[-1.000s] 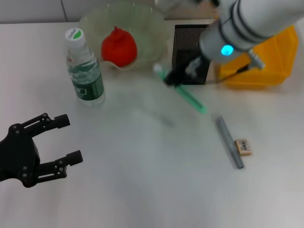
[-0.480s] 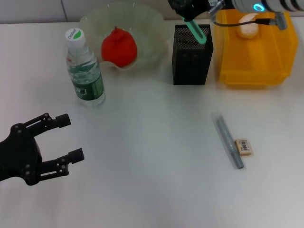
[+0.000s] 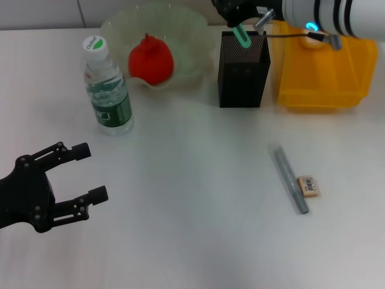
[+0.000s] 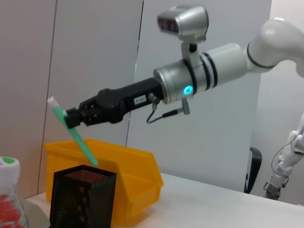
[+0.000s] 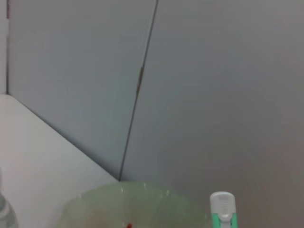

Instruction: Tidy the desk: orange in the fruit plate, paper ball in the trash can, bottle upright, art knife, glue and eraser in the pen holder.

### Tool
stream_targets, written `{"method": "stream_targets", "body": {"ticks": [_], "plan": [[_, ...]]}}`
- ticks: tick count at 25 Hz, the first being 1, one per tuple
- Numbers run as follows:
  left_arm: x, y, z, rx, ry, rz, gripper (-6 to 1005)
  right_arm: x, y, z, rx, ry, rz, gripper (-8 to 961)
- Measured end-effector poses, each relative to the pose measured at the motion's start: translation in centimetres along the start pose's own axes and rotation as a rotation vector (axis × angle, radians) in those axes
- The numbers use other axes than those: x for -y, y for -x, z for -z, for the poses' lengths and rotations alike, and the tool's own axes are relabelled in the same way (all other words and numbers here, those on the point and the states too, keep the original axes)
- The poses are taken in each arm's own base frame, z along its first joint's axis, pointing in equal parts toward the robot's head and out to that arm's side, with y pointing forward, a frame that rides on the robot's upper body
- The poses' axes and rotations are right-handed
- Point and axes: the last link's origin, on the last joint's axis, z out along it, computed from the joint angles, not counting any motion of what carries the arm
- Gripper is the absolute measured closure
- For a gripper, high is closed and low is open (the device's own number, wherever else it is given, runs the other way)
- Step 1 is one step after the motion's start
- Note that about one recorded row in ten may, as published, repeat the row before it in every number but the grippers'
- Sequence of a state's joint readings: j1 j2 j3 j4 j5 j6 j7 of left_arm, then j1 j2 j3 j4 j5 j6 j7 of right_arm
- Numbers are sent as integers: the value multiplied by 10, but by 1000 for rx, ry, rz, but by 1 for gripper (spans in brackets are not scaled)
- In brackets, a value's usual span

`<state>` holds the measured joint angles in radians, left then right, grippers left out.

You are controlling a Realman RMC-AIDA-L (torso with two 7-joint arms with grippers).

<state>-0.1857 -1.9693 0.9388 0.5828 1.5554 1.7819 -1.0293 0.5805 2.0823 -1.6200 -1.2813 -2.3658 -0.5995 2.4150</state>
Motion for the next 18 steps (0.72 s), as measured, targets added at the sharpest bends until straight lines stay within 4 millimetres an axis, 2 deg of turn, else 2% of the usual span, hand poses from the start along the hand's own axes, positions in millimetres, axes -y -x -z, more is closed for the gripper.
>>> {"method": "stream_targets", "body": {"ticks": [4, 14, 17, 18], "plan": [[0, 0, 0, 0, 0, 0, 148, 4, -18, -9, -29, -15, -24, 768], [2, -2, -2, -2, 1, -2, 148, 4, -38, -11, -78, -12, -66, 763], [2, -2, -2, -2, 1, -1, 148, 4, -39, -10, -80, -7, -79, 762], [3, -2, -2, -2, 1, -1, 148, 4, -39, -10, -82, -3, -84, 716]]}}
